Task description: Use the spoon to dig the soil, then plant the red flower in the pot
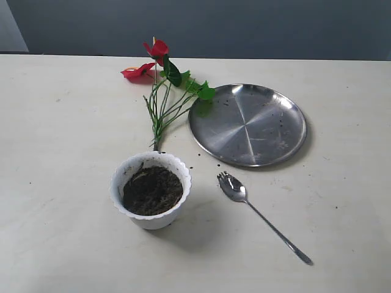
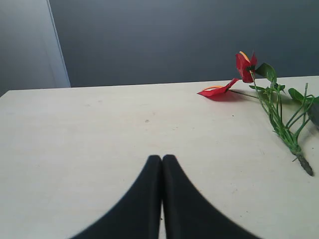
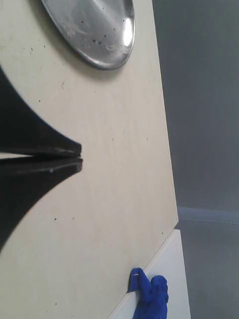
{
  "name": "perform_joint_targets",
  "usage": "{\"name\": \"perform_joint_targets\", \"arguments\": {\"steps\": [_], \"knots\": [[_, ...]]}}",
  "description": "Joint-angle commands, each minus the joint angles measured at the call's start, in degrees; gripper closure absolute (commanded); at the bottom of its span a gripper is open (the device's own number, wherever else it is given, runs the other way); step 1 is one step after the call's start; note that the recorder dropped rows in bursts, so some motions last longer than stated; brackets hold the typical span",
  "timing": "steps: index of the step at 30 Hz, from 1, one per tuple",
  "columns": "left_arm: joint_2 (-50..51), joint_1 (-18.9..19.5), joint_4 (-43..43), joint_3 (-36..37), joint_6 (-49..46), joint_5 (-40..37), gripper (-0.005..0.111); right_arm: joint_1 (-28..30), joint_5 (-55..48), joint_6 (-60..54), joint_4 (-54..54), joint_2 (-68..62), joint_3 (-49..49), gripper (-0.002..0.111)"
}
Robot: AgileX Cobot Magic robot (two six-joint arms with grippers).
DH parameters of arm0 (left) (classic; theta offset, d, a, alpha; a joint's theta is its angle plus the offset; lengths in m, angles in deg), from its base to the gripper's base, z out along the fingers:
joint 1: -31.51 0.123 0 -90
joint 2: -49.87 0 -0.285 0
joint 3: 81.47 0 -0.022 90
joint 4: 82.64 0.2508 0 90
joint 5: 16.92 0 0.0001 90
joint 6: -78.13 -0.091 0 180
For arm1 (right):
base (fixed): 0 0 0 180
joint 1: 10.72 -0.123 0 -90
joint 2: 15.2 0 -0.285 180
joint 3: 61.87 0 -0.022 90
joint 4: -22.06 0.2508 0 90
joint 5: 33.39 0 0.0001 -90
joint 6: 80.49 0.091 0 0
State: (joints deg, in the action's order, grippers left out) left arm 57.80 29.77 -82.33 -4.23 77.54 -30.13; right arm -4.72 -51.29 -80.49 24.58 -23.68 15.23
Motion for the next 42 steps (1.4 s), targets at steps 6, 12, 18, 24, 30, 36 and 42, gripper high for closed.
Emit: {"name": "perform_joint_targets", "arguments": {"steps": [6, 12, 18, 24, 30, 36, 42], "knots": [[-0.13, -0.10, 0.00, -0.02, 0.05, -0.10, 0.106, 0.23, 2.34, 0.00, -1.58, 0.34, 0.12, 0.108], [-0.13, -0.10, 0.00, -0.02, 0.05, -0.10, 0.106, 0.23, 16.25, 0.00, 3.93, 0.34, 0.12, 0.108], [-0.13, -0.10, 0.00, -0.02, 0.05, -0.10, 0.106, 0.23, 29.32, 2.98, 22.07, 0.34, 0.12, 0.108], [-0.13, -0.10, 0.00, -0.02, 0.05, -0.10, 0.106, 0.23, 27.23, 7.19, 32.26, 0.34, 0.12, 0.108], [-0.13, -0.10, 0.00, -0.02, 0.05, -0.10, 0.106, 0.23, 18.59, 9.58, 36.60, 0.34, 0.12, 0.108], [-0.13, -0.10, 0.00, -0.02, 0.05, -0.10, 0.106, -0.01, 8.91, 1.10, 38.89, -0.38, -2.98, 0.108], [-0.13, -0.10, 0.00, -0.02, 0.05, -0.10, 0.106, -0.43, 0.32, -28.35, 38.95, -23.93, -31.90, 0.108]]}}
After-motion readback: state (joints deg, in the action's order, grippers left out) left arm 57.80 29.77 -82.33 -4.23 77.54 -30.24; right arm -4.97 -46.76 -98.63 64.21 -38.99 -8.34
